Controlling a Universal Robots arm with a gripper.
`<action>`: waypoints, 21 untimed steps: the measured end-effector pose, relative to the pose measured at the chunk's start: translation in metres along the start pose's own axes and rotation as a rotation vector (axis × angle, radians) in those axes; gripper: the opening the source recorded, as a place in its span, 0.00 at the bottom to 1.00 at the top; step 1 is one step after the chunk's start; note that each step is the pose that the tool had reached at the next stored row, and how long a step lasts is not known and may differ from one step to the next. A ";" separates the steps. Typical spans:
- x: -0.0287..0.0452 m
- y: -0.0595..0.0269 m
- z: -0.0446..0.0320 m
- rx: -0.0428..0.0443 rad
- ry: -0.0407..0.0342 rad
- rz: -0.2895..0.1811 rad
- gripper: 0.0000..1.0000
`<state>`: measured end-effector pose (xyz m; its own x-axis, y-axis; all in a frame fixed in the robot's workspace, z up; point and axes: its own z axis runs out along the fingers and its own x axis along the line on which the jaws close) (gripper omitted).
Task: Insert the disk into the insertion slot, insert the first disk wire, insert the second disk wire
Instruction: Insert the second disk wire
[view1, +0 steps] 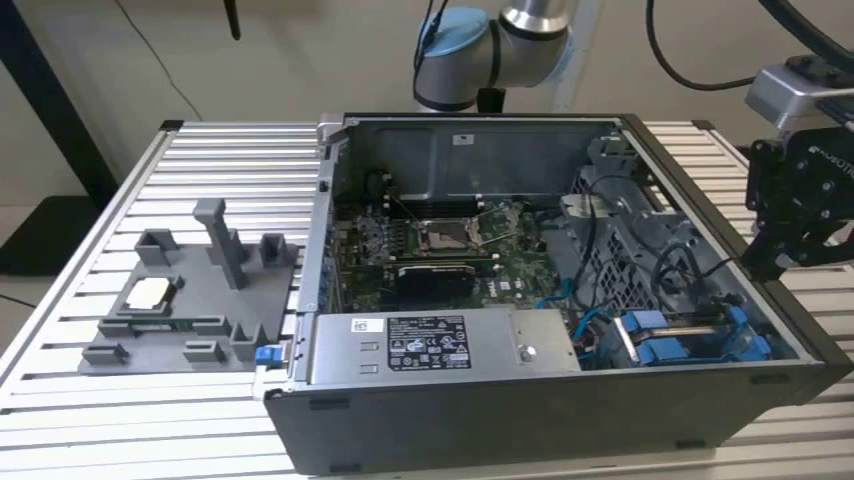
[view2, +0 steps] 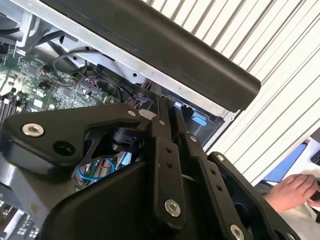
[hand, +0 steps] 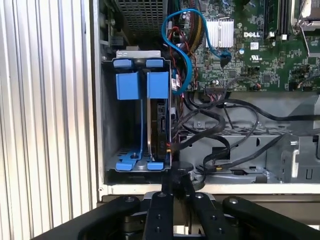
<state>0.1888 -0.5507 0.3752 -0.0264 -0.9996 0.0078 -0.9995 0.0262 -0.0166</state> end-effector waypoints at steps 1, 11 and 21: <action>0.0000 0.0000 0.0011 -0.0023 0.0000 0.001 0.18; 0.0009 0.0027 -0.0110 -0.0161 -0.0135 0.012 0.16; 0.0017 0.0297 -0.0203 -0.0165 -0.0251 0.025 0.16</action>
<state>0.1587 -0.5515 0.3950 -0.0512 -0.9985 -0.0174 -0.9987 0.0512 0.0000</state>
